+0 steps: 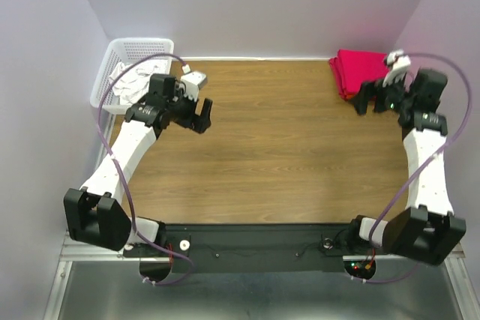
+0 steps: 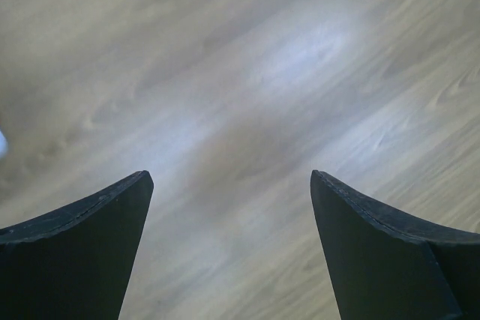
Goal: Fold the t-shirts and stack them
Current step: Reset both grippers
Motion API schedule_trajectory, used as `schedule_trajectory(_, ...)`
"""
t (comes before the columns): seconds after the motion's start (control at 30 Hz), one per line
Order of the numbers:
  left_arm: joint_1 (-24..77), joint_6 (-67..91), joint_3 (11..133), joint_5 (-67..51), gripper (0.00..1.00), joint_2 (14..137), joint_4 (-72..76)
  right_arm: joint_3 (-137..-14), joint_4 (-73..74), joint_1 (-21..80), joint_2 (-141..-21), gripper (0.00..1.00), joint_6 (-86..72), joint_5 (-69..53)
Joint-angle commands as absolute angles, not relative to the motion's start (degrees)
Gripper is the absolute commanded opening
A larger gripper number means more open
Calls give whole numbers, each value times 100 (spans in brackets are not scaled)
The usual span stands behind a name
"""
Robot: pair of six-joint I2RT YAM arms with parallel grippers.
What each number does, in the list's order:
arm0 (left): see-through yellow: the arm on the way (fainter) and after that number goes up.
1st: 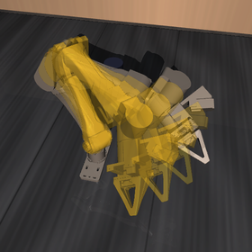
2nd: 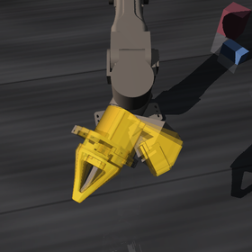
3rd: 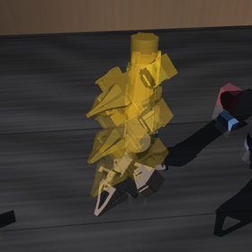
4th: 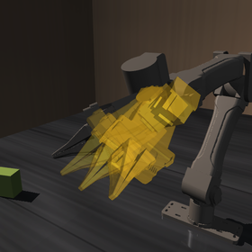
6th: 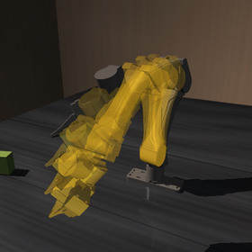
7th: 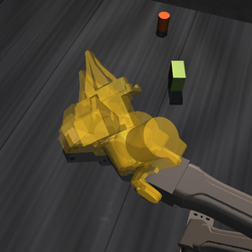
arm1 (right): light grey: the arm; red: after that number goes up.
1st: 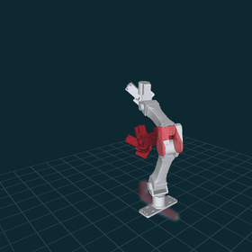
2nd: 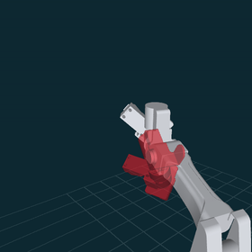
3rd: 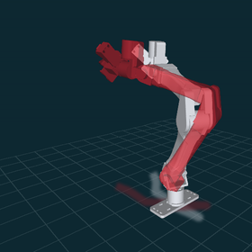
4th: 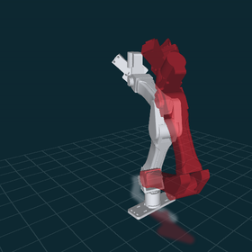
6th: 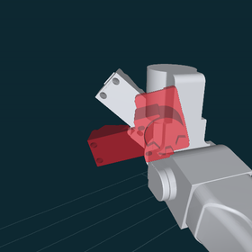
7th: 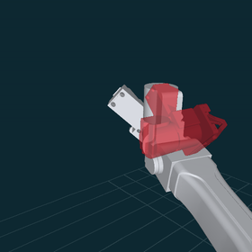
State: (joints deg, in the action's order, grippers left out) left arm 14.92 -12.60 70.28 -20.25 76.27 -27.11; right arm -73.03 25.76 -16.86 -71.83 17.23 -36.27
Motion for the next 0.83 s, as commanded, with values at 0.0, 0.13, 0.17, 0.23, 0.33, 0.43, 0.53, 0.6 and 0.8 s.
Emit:
schedule_trajectory(0.0, 1494, -1520, 6444, -1907, 99, 6980, -2857, -5900, 3339, -1714, -6365, 100, 1810, -3692)
schedule_trajectory(0.13, 1494, -1398, 5829, -1820, 99, 6593, -2524, -5135, 3577, -1714, -5714, 100, 1723, -3761)
schedule_trajectory(0.17, 1503, -1354, 5766, -1776, 99, 6514, -2453, -5037, 3655, -1714, -5626, 100, 1679, -3762)
schedule_trajectory(0.23, 1503, -1257, 5582, -1819, 99, 6337, -2321, -4870, 3849, -1714, -5459, 100, 1670, -3718)
schedule_trajectory(0.33, 1503, -1222, 5327, -1793, 99, 6171, -2172, -4737, 3876, -1714, -5309, 100, 1714, -3560)
schedule_trajectory(0.43, 1503, -1187, 5108, -1784, 99, 6021, -2075, -4737, 3876, -1714, -5274, 100, 1688, -3507)
schedule_trajectory(0.53, 1503, -1160, 5010, -1802, 99, 5915, -2013, -4729, 3867, -1714, -5238, 100, 1670, -3419)
schedule_trajectory(0.6, 1503, -1151, 5010, -1846, 99, 5871, -2004, -4720, 3867, -1714, -5203, 100, 1661, -3410)
schedule_trajectory(0.8, 1503, -1090, 4983, -1539, 99, 5617, -1960, -4737, 3867, -1714, -5177, 100, 1670, -3374)
